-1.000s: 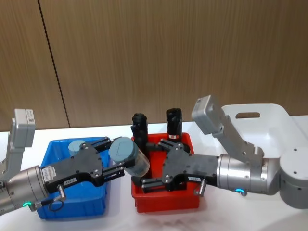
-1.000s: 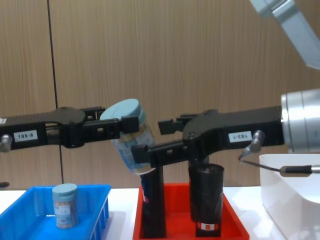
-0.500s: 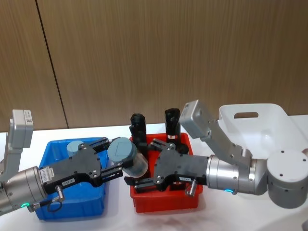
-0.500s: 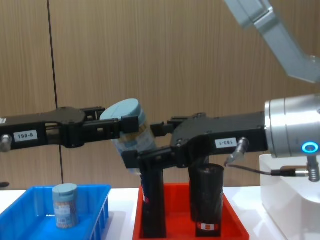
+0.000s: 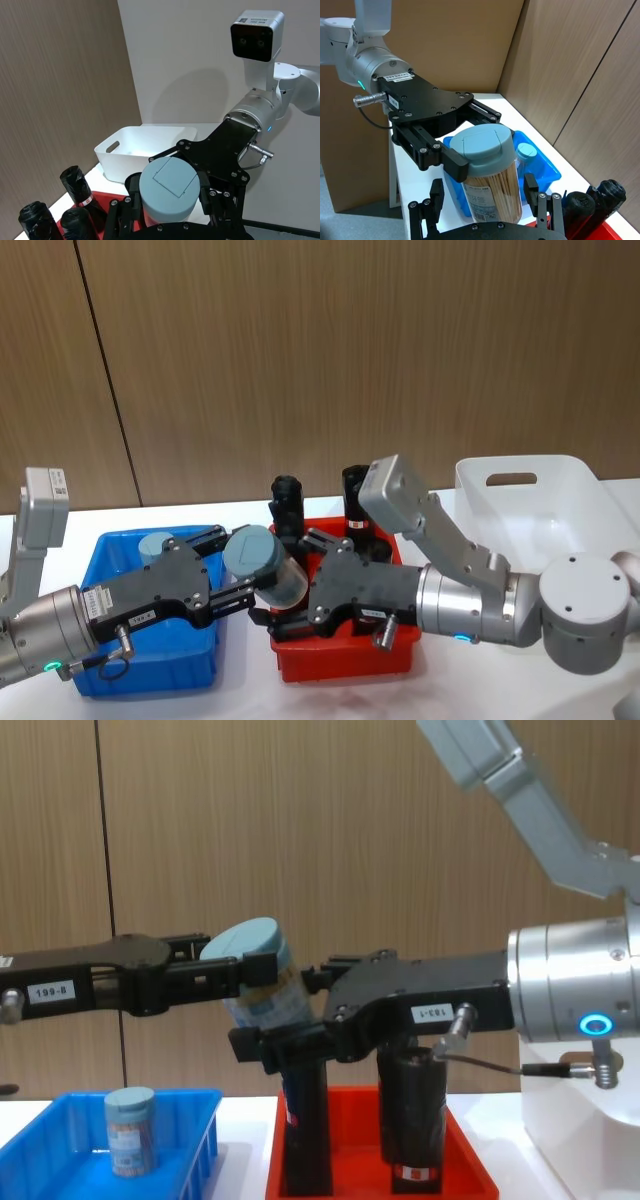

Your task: Pick the cotton swabs from the blue box and place them into the white box.

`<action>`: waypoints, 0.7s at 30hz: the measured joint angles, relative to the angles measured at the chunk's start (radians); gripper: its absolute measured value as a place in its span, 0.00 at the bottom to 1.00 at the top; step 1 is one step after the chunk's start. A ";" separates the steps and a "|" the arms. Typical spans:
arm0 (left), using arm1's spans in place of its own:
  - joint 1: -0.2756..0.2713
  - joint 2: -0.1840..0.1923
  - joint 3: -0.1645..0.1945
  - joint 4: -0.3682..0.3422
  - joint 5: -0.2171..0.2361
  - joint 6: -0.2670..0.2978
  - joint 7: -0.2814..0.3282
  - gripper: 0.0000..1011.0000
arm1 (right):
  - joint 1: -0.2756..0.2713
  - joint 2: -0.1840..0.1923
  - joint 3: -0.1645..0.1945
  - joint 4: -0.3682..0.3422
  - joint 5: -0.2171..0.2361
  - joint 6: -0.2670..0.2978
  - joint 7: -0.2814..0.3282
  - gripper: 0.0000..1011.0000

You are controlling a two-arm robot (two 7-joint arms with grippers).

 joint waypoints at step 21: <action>0.000 0.000 0.000 0.000 0.000 0.000 0.000 0.67 | 0.017 -0.011 -0.016 0.026 -0.006 -0.018 -0.020 0.63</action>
